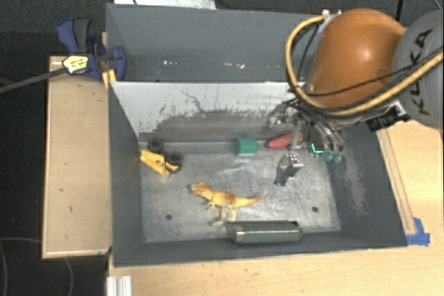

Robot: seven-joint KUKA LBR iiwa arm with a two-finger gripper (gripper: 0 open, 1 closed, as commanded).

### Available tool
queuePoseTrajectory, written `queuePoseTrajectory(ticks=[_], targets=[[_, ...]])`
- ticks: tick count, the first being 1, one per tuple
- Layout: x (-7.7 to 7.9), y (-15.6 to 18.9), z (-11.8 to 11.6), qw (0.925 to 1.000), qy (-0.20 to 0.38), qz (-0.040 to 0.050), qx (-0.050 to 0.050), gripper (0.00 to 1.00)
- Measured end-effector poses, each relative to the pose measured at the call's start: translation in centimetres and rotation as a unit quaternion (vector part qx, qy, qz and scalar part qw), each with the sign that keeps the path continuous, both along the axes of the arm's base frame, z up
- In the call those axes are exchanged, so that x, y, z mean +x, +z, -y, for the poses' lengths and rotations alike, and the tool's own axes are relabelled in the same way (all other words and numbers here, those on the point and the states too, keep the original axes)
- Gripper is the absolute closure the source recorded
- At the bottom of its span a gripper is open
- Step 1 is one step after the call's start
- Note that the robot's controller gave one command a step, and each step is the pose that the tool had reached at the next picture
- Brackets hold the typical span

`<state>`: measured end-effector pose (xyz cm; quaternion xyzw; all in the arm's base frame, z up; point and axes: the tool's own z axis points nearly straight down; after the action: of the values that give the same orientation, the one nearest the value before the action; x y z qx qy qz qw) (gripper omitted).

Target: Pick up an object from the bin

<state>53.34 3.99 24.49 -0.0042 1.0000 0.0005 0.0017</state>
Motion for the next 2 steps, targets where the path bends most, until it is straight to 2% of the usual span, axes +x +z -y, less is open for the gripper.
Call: queuePoseTrajectory(ticks=[1,2], targets=[[-2.94,-11.29,1.1,0.9993,-0.037,-0.0009,0.0,1.0],[-2.93,-11.29,1.11,0.9993,-0.038,-0.0009,0.0,0.0]])
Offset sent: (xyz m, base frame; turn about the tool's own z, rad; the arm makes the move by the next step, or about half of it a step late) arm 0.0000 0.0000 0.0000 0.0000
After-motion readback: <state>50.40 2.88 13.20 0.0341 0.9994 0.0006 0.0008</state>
